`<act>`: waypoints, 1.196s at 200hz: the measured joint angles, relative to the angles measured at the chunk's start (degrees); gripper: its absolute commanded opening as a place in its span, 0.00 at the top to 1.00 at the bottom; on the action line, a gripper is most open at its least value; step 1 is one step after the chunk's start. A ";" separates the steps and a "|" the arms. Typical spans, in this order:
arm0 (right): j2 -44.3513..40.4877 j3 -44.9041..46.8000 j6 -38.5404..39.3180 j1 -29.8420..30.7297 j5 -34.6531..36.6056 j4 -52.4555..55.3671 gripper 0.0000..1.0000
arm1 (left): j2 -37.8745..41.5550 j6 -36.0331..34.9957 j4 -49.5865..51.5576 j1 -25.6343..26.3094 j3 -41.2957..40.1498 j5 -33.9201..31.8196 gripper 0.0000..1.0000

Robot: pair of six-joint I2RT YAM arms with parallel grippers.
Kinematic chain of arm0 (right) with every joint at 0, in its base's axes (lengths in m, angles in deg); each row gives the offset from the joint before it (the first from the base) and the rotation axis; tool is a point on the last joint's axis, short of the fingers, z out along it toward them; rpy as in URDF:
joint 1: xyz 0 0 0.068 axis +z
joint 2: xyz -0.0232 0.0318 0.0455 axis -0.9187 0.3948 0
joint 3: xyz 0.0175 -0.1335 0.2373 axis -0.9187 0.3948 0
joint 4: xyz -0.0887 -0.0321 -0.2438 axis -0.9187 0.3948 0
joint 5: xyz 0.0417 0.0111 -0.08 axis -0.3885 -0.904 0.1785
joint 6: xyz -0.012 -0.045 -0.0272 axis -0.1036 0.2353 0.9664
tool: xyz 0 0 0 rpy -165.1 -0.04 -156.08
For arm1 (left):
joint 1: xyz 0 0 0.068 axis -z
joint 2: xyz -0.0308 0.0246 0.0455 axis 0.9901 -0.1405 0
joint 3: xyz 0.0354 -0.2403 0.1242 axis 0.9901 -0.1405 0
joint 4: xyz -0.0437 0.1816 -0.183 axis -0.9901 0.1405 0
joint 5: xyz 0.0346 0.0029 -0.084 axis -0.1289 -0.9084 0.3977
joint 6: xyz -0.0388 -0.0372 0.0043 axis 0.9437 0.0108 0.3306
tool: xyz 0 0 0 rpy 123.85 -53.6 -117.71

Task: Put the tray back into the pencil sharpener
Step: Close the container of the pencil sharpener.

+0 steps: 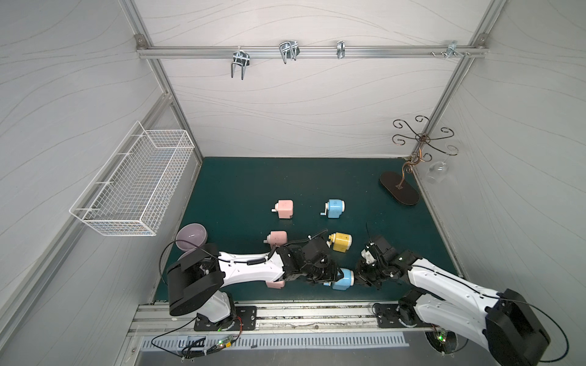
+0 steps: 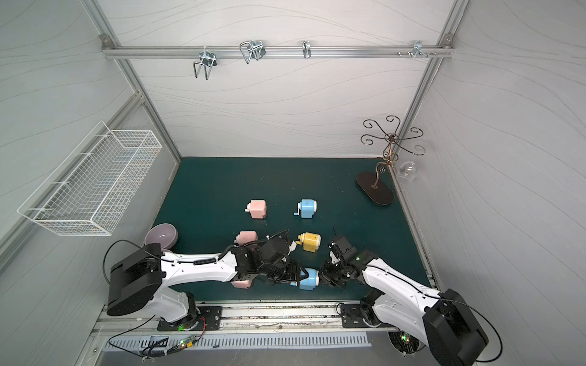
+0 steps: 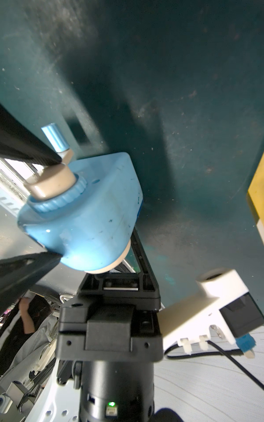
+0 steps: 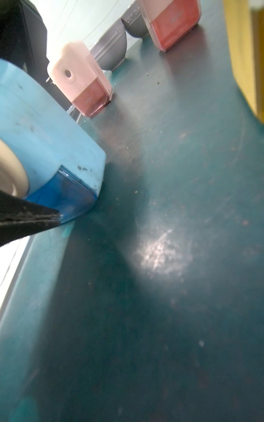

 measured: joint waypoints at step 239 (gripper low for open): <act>-3.56 -8.07 5.18 0.00 9.33 14.34 0.85 | -0.11 -2.58 6.12 0.07 2.71 -0.96 0.26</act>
